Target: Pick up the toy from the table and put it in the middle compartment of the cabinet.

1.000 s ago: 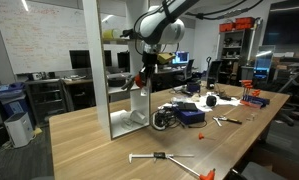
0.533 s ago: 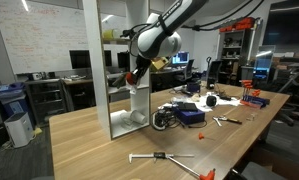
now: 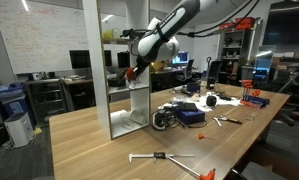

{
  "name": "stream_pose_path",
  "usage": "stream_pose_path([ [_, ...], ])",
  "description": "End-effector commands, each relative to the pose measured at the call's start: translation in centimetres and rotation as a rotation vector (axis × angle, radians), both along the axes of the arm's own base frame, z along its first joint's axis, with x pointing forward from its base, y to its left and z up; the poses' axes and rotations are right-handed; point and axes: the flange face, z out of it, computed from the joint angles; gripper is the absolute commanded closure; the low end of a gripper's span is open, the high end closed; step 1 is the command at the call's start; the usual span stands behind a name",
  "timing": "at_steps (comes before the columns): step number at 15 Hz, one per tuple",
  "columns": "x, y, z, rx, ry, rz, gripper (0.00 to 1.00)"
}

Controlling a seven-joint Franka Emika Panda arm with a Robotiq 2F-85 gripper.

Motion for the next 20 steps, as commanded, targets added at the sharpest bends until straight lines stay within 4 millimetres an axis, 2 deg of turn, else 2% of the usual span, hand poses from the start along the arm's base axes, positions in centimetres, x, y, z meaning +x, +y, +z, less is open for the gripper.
stream_pose_path([
  [1,2.4,-1.6,1.6,0.002,-0.053,0.004,0.88],
  [4,4.1,-3.0,1.5,0.004,-0.057,-0.007,0.88],
  [10,7.7,-6.0,-0.8,0.018,-0.050,-0.043,0.88],
  [16,10.3,-6.9,-2.2,0.019,-0.025,-0.074,0.87],
  [17,10.4,-6.7,-2.2,0.022,-0.014,-0.076,0.61],
  [18,10.7,-6.8,-2.3,0.024,-0.005,-0.079,0.61],
  [20,11.0,-6.9,-2.4,0.025,0.015,-0.086,0.48],
])
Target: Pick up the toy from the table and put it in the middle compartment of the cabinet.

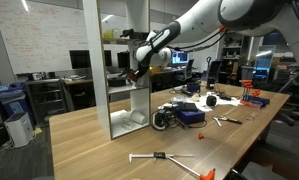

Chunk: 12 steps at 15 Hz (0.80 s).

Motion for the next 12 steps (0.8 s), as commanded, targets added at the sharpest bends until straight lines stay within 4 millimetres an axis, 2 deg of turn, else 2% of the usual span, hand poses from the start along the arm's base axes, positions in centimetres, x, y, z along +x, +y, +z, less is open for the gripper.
stream_pose_path([
  [1,1.44,-0.44,0.76,0.005,0.017,-0.024,0.40],
  [6,1.67,-0.63,0.91,0.010,0.080,-0.061,0.01],
  [12,1.58,-0.52,1.41,0.022,0.085,-0.083,0.00],
])
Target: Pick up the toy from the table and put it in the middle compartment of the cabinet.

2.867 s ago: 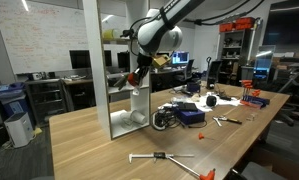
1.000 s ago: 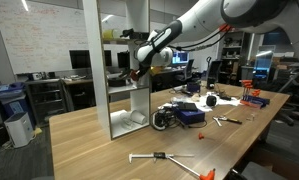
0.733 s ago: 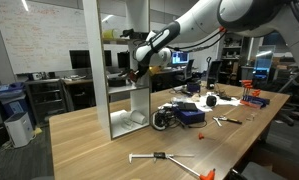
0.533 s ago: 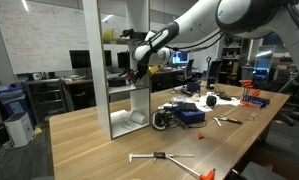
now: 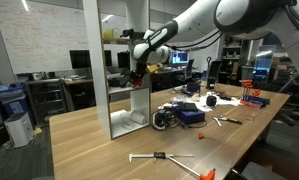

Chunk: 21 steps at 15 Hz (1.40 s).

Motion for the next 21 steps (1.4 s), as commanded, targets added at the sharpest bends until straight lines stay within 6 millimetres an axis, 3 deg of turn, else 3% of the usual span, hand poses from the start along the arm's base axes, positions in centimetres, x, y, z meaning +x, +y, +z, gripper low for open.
stream_pose_path([
  [1,0.5,-1.1,1.3,-0.014,-0.012,-0.038,0.00],
  [12,-0.7,-0.6,2.2,-0.066,-0.009,-0.115,0.00],
  [21,-2.1,0.4,1.5,-0.154,0.025,-0.186,0.00],
])
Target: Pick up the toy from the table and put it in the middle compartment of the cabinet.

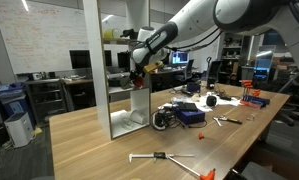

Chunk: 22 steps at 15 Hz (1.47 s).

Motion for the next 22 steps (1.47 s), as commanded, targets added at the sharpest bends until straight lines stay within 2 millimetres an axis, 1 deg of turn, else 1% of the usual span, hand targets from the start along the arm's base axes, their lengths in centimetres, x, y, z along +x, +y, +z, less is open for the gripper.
stream_pose_path([
  [1,-1.5,-1.3,0.8,-0.059,0.025,-0.072,0.00],
  [7,-3.1,-1.0,0.6,-0.175,0.090,-0.176,0.00],
  [10,-3.9,-0.7,1.0,-0.215,0.114,-0.224,0.00],
  [13,-5.3,-0.6,1.9,-0.261,0.147,-0.278,0.00],
  [15,-6.5,-0.3,2.9,-0.266,0.179,-0.316,0.00],
  [16,-7.3,0.0,3.3,-0.269,0.203,-0.338,0.00],
  [18,-9.6,0.5,4.5,-0.230,0.279,-0.385,0.00],
  [20,-12.7,1.5,6.3,-0.156,0.343,-0.397,0.00],
  [22,-16.0,2.7,8.6,-0.053,0.386,-0.388,0.00],
])
